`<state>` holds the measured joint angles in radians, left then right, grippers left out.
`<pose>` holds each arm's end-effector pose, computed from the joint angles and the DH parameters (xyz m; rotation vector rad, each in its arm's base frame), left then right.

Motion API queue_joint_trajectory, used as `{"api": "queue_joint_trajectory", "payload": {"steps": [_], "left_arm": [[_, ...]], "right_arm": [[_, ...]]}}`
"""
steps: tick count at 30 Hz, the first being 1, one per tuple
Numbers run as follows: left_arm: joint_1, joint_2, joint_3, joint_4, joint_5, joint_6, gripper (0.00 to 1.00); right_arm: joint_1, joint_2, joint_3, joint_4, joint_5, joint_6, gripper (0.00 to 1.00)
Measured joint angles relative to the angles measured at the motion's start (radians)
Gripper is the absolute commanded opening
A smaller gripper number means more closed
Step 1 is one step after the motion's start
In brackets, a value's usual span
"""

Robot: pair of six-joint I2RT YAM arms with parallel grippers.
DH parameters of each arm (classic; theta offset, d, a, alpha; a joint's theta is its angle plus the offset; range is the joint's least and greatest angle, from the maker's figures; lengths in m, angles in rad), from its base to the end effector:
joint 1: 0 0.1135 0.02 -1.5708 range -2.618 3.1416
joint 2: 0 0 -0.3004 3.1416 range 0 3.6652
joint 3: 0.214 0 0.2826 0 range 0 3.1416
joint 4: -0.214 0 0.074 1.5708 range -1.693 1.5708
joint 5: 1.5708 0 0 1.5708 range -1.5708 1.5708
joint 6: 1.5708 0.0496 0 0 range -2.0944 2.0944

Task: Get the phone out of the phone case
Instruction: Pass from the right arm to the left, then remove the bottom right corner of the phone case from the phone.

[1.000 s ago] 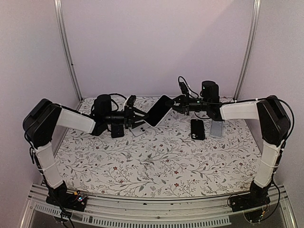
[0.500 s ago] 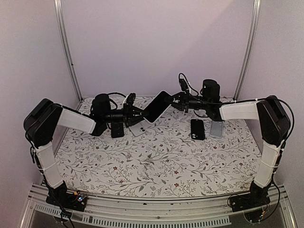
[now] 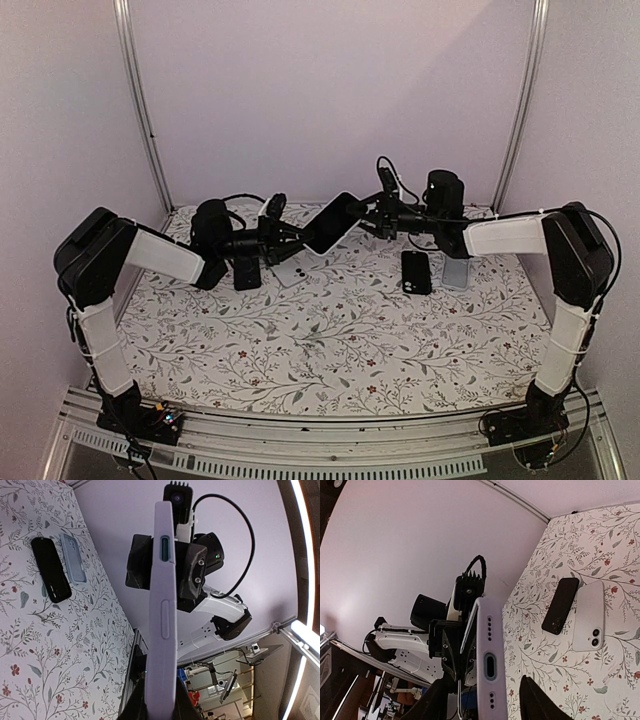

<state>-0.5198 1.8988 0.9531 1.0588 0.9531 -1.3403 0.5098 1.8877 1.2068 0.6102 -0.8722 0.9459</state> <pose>0.3523 -0.2482 0.2207 0.2232 1.9498 -2.0498 0.3931 0.2633 0.2643 -0.3737 1.9268 1.7423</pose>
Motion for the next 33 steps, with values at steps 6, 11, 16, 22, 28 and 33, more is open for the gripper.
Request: {"api": "queue_joint_trajectory", "payload": {"steps": [6,11,16,22,28,33], "left_arm": [[0.000,0.000,-0.005,0.014,-0.002,-0.011,0.00],[0.003,-0.003,-0.013,0.021,-0.006,-0.011,0.00],[0.004,-0.010,-0.014,0.021,-0.008,-0.012,0.00],[0.004,-0.030,-0.014,0.019,-0.006,-0.005,0.00],[0.004,-0.042,-0.014,-0.005,-0.006,0.011,0.00],[0.004,-0.042,-0.014,-0.009,-0.006,0.013,0.00]], "right_arm": [[-0.021,-0.032,-0.036,0.004,0.005,-0.016,0.73],[-0.055,-0.076,-0.077,0.016,0.012,-0.018,0.72],[-0.079,-0.089,-0.101,0.034,0.023,-0.001,0.63],[-0.081,-0.089,-0.103,0.034,0.026,0.009,0.54],[-0.081,-0.089,-0.103,0.034,0.025,0.007,0.47],[-0.081,-0.089,-0.103,0.033,0.025,0.007,0.43]]}}
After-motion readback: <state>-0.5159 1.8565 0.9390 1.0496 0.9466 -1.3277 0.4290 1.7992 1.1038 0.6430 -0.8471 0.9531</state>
